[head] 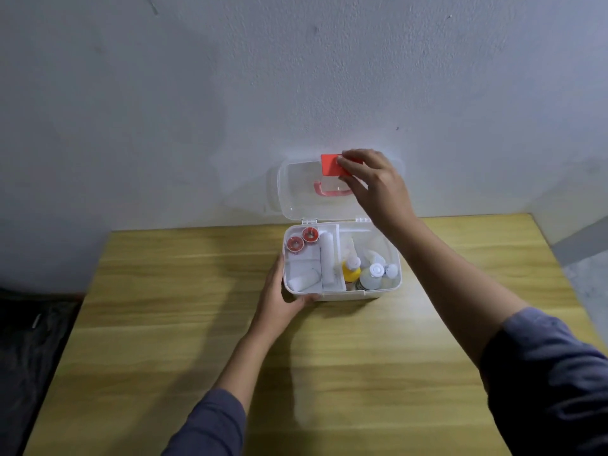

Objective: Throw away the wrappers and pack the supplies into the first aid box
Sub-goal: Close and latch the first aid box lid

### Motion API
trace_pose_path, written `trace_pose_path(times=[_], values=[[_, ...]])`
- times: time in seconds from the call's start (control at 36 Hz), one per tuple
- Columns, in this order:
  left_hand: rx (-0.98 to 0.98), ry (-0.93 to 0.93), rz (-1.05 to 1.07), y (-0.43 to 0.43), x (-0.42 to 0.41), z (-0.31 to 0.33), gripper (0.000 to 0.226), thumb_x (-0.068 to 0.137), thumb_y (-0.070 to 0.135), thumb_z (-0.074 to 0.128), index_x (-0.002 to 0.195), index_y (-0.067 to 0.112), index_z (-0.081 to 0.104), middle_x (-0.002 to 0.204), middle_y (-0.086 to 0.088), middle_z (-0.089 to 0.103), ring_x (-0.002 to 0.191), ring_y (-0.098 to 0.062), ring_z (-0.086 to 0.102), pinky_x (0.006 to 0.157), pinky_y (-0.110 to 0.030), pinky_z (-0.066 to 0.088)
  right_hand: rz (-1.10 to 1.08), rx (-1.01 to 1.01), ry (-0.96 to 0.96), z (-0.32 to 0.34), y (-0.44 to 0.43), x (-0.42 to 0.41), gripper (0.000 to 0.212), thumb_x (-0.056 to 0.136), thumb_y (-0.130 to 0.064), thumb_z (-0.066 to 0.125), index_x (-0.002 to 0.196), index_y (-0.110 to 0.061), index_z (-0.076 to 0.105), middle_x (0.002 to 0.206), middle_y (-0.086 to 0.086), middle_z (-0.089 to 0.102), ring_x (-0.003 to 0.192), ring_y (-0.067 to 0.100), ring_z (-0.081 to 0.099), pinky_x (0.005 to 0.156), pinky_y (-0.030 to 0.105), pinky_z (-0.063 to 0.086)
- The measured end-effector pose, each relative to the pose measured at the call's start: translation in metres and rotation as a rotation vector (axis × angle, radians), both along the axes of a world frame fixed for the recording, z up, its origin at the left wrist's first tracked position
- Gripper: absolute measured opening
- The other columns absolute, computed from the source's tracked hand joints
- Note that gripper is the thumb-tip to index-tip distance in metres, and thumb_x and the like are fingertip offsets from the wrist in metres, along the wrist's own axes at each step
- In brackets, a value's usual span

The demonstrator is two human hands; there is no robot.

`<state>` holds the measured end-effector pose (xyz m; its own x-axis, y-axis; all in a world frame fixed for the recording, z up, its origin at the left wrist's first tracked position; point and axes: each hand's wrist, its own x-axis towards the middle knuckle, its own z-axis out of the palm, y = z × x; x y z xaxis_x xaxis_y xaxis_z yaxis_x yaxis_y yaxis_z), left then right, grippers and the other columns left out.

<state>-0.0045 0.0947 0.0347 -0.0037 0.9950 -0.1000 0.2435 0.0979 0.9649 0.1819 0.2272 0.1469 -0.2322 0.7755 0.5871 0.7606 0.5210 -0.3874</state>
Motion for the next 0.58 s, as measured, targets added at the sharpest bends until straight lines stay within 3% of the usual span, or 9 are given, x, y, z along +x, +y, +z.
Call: trace_pose_path(times=[0.06,0.17,0.28,0.39,0.5,0.58], values=[[-0.002,0.006,0.013,0.000,0.001,0.000,0.089,0.066,0.023,0.083,0.139,0.032,0.034,0.131,0.008,0.053,0.117,0.003,0.050,0.090,-0.013,0.044,-0.011,0.001,0.051,0.003,-0.002,0.000,0.025,0.085,-0.018,0.060,0.104,-0.006,0.071,0.104,0.012,0.071,0.096,0.031,0.065,0.081,0.034,0.052],[-0.012,-0.010,0.057,0.000,0.001,-0.001,0.092,0.056,0.044,0.083,0.136,0.037,0.038,0.131,0.006,0.054,0.118,-0.005,0.051,0.096,-0.030,0.048,0.012,0.021,0.170,0.004,-0.021,0.003,0.022,0.085,-0.016,0.062,0.102,-0.005,0.071,0.100,0.012,0.073,0.092,0.026,0.066,0.083,0.024,0.048],[-0.007,-0.065,0.085,-0.001,0.004,-0.004,0.083,0.055,0.037,0.085,0.125,0.048,0.042,0.128,0.008,0.056,0.117,-0.007,0.054,0.092,-0.026,0.048,0.060,0.044,0.260,-0.009,-0.058,0.009,0.019,0.085,-0.013,0.064,0.100,-0.003,0.071,0.095,0.013,0.072,0.092,0.017,0.061,0.087,0.014,0.046],[-0.065,-0.139,0.120,-0.001,0.005,-0.012,0.091,0.061,0.020,0.086,0.138,0.025,0.038,0.134,0.002,0.053,0.122,-0.009,0.052,0.098,-0.027,0.046,0.107,0.050,0.251,-0.037,-0.096,0.014,0.016,0.084,-0.008,0.065,0.096,-0.001,0.072,0.093,0.012,0.072,0.092,0.018,0.061,0.088,0.017,0.046],[-0.114,-0.171,0.139,0.000,0.006,-0.016,0.095,0.053,0.038,0.089,0.135,0.023,0.042,0.132,-0.001,0.057,0.121,-0.015,0.054,0.102,-0.044,0.044,0.136,-0.017,0.270,-0.063,-0.127,0.016,0.017,0.086,-0.009,0.062,0.097,-0.002,0.072,0.093,0.012,0.071,0.091,0.019,0.060,0.085,0.019,0.046],[-0.106,-0.110,0.138,-0.001,0.005,-0.021,0.093,0.055,0.040,0.086,0.135,0.021,0.042,0.132,-0.001,0.057,0.121,-0.012,0.054,0.103,-0.042,0.044,0.146,-0.079,0.283,-0.083,-0.143,0.018,0.018,0.087,-0.010,0.060,0.099,-0.003,0.072,0.091,0.010,0.070,0.089,0.019,0.061,0.079,0.028,0.050]])
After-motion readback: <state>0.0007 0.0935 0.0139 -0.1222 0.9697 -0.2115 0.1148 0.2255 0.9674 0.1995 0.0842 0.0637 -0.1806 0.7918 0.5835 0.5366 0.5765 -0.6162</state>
